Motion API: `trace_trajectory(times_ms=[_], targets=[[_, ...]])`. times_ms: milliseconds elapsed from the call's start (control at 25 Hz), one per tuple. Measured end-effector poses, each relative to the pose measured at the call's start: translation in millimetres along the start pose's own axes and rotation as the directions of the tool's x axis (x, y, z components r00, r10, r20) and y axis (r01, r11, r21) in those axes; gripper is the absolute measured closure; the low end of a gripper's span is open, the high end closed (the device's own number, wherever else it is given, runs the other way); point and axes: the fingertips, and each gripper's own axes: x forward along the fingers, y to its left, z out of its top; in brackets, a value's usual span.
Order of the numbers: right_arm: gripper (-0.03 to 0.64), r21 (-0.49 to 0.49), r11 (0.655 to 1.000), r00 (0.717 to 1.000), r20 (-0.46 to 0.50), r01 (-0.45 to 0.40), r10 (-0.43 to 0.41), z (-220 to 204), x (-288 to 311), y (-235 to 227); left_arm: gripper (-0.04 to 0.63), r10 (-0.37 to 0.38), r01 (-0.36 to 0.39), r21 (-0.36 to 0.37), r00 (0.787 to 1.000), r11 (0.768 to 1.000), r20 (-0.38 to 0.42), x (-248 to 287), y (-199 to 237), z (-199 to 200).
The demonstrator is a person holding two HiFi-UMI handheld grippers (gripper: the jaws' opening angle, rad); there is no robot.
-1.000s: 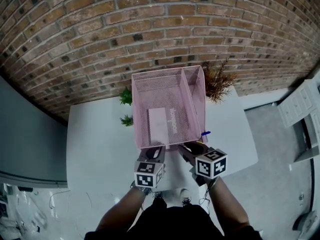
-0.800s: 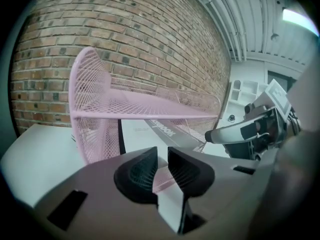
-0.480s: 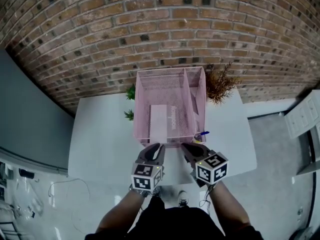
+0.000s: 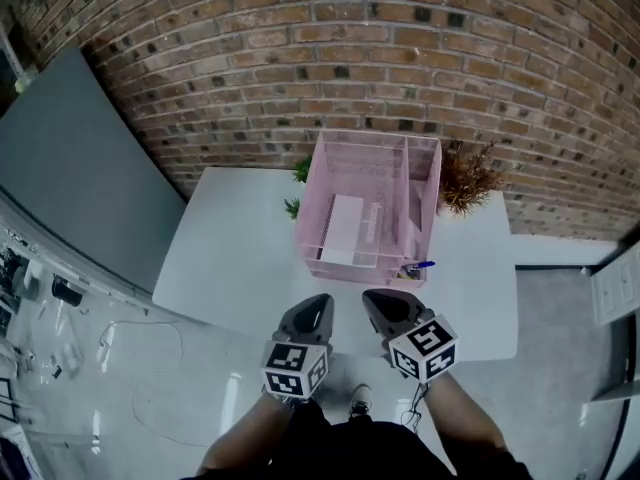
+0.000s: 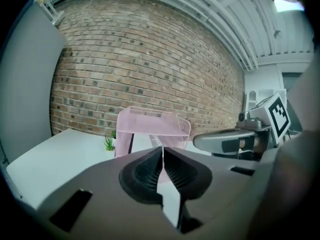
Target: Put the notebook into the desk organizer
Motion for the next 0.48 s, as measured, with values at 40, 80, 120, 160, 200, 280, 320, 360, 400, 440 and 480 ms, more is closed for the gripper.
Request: trace_trajectory(times_ms=[40,80,120,160,200,280,320,360,400,440,480], targets=[[0.614,0.0,1.0,1.0,0.0,-0.013,0.013,0,-1,7,0.583,0.013,-0.013,-0.006,1.0,1.0,0.006,-8,1,-1],[0.614,-0.001,1.0,1.0,0.001,-0.024,0.024,-1,-1,14,0.585,0.026,-0.026,-0.008,1.0,1.0,0.011,-17,3,-2],[0.614,-0.002,0.999,0.999,0.002,-0.034,0.034,0,0,20,0.588,0.038,-0.038,-0.009,0.999,0.999,0.017,-25,6,-2],[0.614,-0.002,0.999,0.999,0.003,-0.043,0.043,0,1,27,0.588,0.05,-0.05,-0.011,0.999,0.999,0.021,-33,10,-3],[0.614,0.0,0.999,0.999,0.005,-0.051,0.051,1,4,35,0.589,0.059,-0.059,-0.013,0.998,0.998,0.024,-41,14,-3],[0.614,0.011,0.998,0.998,0.009,-0.062,0.062,1,9,50,0.589,0.067,-0.066,-0.015,0.997,0.998,0.026,-59,23,-5],[0.614,0.018,0.998,0.998,0.012,-0.065,0.065,0,12,59,0.589,0.067,-0.067,-0.016,0.997,0.998,0.027,-68,27,-7],[0.614,0.024,0.997,0.998,0.016,-0.067,0.067,0,14,67,0.589,0.066,-0.065,-0.017,0.997,0.998,0.028,-77,31,-8],[0.614,0.03,0.997,0.998,0.02,-0.067,0.066,0,17,75,0.589,0.062,-0.062,-0.02,0.998,0.998,0.029,-86,35,-9],[0.614,0.035,0.997,0.998,0.024,-0.063,0.063,0,20,84,0.589,0.057,-0.056,-0.023,0.998,0.998,0.029,-95,39,-11],[0.614,0.04,0.998,0.998,0.028,-0.058,0.056,0,22,93,0.589,0.05,-0.049,-0.025,0.998,0.998,0.028,-105,44,-13]])
